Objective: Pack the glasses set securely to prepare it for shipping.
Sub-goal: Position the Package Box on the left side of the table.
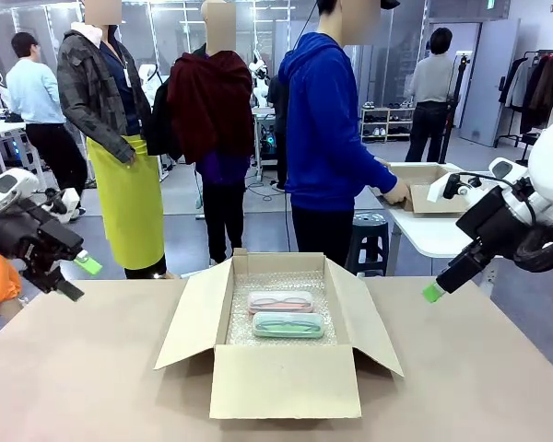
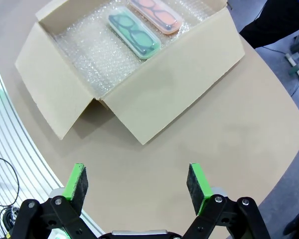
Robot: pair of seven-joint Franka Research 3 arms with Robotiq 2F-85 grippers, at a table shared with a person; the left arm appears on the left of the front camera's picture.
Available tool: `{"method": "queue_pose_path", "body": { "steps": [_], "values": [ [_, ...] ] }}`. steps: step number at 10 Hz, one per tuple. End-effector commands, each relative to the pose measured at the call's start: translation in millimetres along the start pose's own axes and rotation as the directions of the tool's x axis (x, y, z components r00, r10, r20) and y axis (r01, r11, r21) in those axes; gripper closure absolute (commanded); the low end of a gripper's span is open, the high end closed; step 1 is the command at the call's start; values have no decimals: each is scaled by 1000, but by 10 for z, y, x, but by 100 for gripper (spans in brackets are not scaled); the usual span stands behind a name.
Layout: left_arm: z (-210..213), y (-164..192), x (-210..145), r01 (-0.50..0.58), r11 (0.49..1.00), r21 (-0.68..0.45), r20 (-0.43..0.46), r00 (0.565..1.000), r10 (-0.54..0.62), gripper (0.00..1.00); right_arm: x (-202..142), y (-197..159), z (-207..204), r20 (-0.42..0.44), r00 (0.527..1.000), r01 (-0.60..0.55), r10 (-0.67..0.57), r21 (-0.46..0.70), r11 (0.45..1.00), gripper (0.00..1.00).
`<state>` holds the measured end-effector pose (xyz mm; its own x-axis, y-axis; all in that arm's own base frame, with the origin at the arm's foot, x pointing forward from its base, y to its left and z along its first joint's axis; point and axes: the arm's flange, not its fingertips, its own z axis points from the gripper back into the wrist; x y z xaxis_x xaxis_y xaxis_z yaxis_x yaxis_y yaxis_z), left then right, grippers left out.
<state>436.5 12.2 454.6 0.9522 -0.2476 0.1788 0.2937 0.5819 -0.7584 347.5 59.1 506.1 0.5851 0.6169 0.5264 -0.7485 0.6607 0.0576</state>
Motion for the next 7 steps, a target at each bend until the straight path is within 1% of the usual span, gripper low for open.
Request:
{"method": "queue_pose_path", "body": {
  "steps": [1, 2, 3, 4, 5, 7],
  "values": [
    [-66, 363, 280, -121, 982, -146, -34, 993, 117, 0, 15, 10, -19, 3, 1000, -5, 5, -10, 1000, 0],
    [-178, 522, 352, -148, 973, -177, -11, 989, 148, 0, 15, 10, -19, 3, 1000, -5, 5, -10, 1000, 0],
    [-290, 668, 419, -153, 954, -258, -10, 988, 155, 0, 15, 10, -19, 3, 1000, -5, 5, -10, 1000, 0],
    [-430, 818, 466, -150, 947, -284, 39, 985, 168, 0, 15, 10, -19, 3, 1000, -5, 5, -10, 1000, 0],
    [-503, 886, 482, -144, 945, -293, 79, 982, 174, 0, 15, 10, -19, 3, 1000, -5, 5, -10, 1000, 0],
    [-494, 878, 530, -129, 949, -286, 105, 981, 165, 0, 15, 10, -19, 3, 1000, -5, 5, -10, 1000, 0]
  ]
}}
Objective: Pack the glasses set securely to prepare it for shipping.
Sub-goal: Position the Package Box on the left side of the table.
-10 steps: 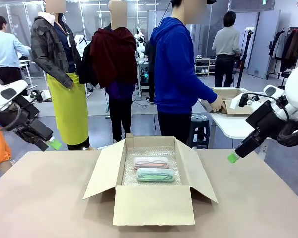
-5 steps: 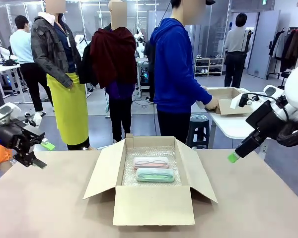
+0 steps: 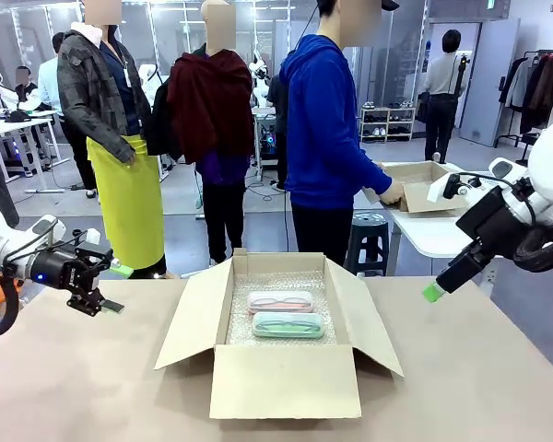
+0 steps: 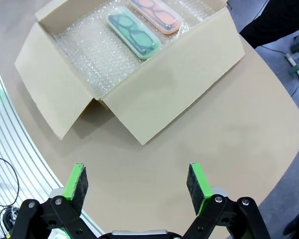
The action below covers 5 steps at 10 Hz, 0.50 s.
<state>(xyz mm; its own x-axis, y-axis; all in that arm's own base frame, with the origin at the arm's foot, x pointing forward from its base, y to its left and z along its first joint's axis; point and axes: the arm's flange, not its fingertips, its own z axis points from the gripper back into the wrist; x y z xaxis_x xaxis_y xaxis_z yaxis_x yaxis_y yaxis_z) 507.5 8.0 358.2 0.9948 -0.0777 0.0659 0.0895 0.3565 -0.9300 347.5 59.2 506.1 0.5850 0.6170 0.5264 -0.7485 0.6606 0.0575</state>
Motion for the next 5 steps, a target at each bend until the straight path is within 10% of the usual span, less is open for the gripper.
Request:
{"method": "queue_pose_path", "body": {
  "steps": [1, 5],
  "values": [
    [-5, 4, -27, -12, 1000, 4, -15, 1000, 12, 0, 15, 10, -18, 3, 1000, -4, 5, -10, 1000, 0],
    [-117, 189, 146, -23, 999, -24, 16, 1000, 23, 0, 15, 10, -18, 3, 1000, -4, 5, -10, 1000, 0]
  ]
}}
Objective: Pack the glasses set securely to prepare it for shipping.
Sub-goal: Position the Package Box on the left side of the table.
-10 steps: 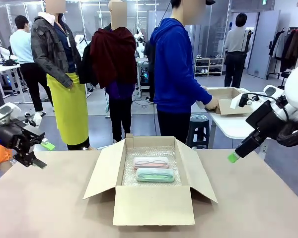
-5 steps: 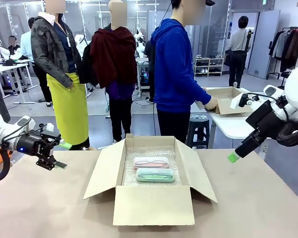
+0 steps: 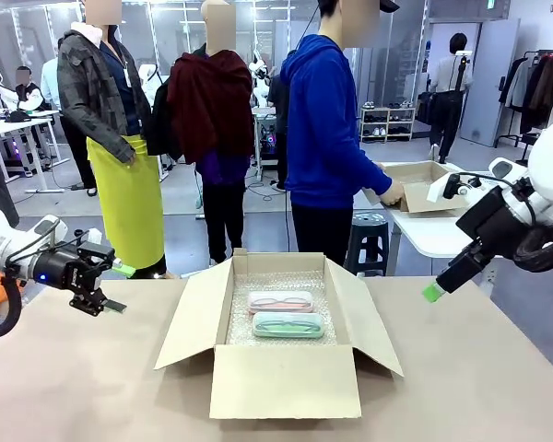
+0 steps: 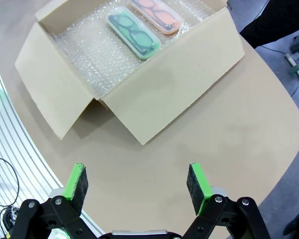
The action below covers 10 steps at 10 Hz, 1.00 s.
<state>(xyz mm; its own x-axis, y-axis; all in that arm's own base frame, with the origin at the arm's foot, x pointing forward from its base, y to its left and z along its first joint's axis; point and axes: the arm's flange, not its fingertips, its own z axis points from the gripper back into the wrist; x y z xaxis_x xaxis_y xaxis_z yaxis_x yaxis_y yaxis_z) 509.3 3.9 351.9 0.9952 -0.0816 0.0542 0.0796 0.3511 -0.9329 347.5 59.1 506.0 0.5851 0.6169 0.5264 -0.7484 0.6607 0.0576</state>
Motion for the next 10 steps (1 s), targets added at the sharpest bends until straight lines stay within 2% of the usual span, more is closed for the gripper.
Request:
{"method": "queue_pose_path", "body": {
  "steps": [1, 4, 7, 10],
  "values": [
    [-159, 269, 195, 36, 999, -15, 104, 994, -34, 0, 15, 10, -18, 3, 1000, -5, 5, -10, 1000, 0],
    [-395, 525, 221, 76, 992, -98, 194, 979, -56, 0, 15, 10, -18, 3, 1000, -5, 5, -10, 1000, 0],
    [-695, 803, 205, 45, 989, -140, 214, 977, -14, 0, 15, 10, -18, 3, 1000, -5, 5, -10, 1000, 0],
    [-879, 852, 152, 59, 982, -178, 237, 971, -15, 0, 15, 10, -18, 3, 1000, -5, 5, -10, 1000, 0]
  ]
}}
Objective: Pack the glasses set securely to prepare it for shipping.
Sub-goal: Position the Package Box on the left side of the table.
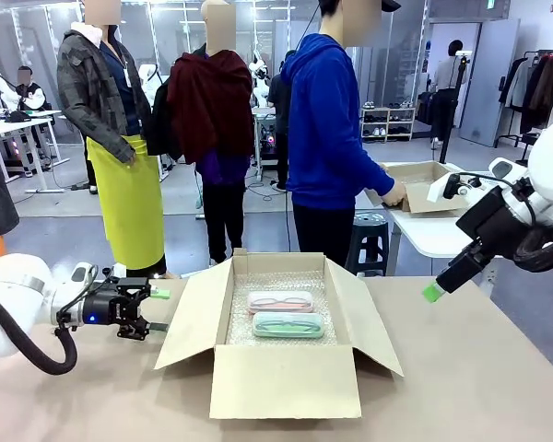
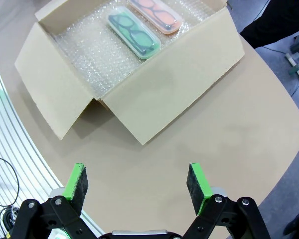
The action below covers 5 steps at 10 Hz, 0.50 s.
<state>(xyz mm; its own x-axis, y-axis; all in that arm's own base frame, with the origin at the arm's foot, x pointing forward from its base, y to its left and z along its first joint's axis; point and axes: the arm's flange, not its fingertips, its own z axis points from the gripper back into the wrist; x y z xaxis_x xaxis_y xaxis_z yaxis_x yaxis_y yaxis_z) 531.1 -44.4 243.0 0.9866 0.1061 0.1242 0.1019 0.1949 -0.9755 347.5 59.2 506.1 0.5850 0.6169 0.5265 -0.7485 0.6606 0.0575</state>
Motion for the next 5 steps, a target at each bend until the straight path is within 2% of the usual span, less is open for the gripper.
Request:
{"method": "queue_pose_path", "body": {
  "steps": [1, 5],
  "values": [
    [-86, -6, -84, 18, 999, -40, 36, 999, -16, 0, 15, 10, -19, 3, 1000, -4, 5, -10, 1000, 0],
    [-255, 25, -192, 24, 999, -27, 25, 999, -24, 0, 15, 10, -19, 3, 1000, -4, 5, -10, 1000, 0]
  ]
}}
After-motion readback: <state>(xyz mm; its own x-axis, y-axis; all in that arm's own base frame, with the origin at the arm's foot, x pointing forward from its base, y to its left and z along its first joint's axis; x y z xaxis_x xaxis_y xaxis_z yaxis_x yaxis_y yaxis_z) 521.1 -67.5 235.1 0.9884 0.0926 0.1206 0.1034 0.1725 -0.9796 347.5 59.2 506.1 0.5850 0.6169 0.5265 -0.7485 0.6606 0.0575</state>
